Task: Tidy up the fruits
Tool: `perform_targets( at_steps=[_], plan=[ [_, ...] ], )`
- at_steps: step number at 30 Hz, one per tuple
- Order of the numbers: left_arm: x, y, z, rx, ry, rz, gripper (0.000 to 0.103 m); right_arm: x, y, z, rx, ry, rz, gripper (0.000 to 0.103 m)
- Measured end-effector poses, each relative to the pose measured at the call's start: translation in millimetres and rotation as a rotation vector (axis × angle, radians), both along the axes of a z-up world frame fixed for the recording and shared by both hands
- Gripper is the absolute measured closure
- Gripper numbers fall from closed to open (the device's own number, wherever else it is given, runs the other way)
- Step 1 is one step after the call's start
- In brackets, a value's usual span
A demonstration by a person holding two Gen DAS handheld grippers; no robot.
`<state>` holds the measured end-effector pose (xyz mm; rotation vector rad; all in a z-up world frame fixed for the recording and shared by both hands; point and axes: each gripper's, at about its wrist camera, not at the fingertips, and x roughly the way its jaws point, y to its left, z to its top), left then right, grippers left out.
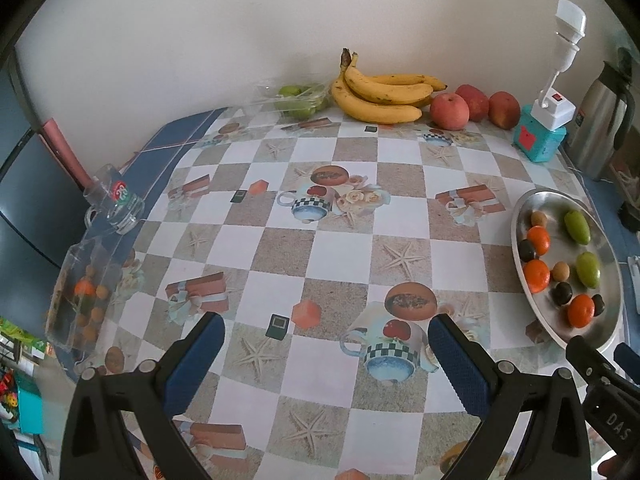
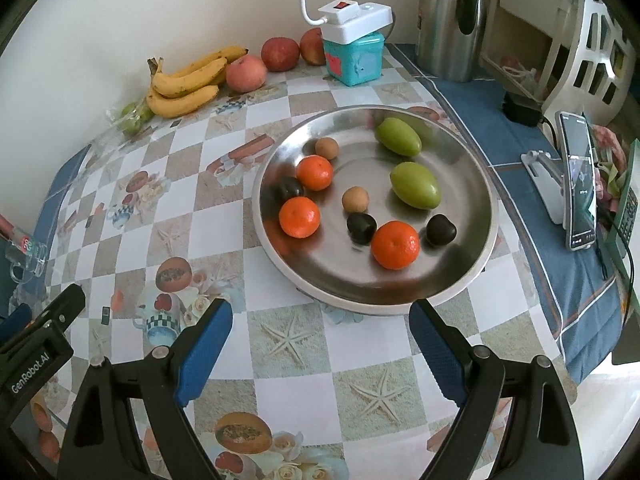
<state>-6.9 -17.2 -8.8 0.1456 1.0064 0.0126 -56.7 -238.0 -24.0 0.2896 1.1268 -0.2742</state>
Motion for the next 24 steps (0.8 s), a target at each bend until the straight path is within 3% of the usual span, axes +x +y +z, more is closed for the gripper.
perform_targets(
  at_steps=[24],
  plan=[
    [2.6,1.3,-9.4,0.005,0.062,0.011,0.0,0.4,3.0,1.3,0.003,-0.001,0.006,0.012]
  ],
)
